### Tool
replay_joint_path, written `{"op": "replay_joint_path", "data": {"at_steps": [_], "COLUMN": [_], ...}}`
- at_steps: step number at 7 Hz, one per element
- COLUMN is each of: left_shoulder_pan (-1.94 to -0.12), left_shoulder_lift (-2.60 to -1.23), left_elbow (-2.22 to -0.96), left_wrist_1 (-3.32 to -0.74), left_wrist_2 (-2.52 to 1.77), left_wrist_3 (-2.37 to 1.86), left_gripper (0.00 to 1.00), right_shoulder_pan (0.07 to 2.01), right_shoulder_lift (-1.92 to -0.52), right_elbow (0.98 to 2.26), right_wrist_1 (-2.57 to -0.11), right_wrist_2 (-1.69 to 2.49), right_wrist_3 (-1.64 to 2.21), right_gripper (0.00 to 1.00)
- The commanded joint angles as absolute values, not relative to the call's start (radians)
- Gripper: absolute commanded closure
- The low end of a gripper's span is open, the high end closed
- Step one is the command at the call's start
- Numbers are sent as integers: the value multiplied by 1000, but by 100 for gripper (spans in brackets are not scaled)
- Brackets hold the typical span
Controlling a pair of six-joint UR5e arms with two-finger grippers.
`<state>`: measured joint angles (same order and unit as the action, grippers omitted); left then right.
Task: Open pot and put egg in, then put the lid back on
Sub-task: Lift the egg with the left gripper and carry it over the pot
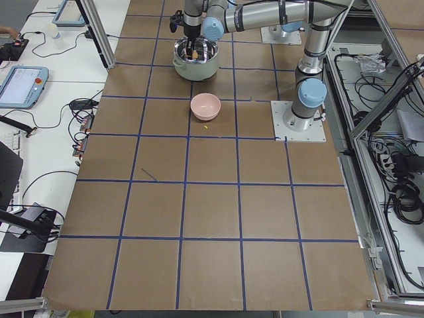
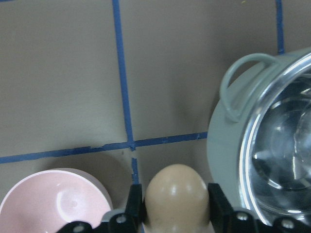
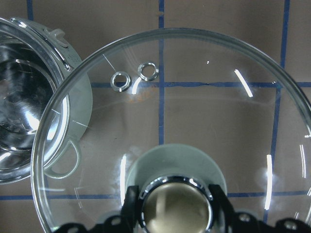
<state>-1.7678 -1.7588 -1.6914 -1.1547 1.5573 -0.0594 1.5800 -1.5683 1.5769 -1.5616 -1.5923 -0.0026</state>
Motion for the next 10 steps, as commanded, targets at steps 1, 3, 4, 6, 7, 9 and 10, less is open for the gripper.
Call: {"op": "replay_joint_path", "data": {"at_steps": [1,3,4,6,7,9,10], "left_shoulder_pan": [-1857,-1904,-1904,-1910,-1910,-1907,-1881], "left_shoulder_lift": [-1813,-1870,-1879,-1913,-1917,-1878,-1849], "left_elbow": [-1690,-1689,-1690,-1695,-1695,-1691,-1675], "left_wrist_1": [-1094,-1033,-1011,-999,-999,-1003,-1012], "left_wrist_2": [1598,1667,1667,1669,1667,1669,1674], "left_wrist_3": [-112,-143,-146,-143,-144,-123,-83], "left_gripper": [85,85,85,85,72,6,0], "right_shoulder_pan": [1580,1575,1572,1565,1565,1565,1566], "right_shoulder_lift": [-1568,-1568,-1568,-1569,-1571,-1572,-1572], "right_elbow": [1577,1577,1577,1581,1588,1589,1589], "right_wrist_1": [-1562,-1562,-1562,-1562,-1565,-1565,-1566], "right_wrist_2": [-1592,-1592,-1592,-1592,-1592,-1592,-1592], "right_wrist_3": [-9,-14,-20,-25,-25,-25,-23], "right_gripper": [93,92,92,92,92,92,89]}}
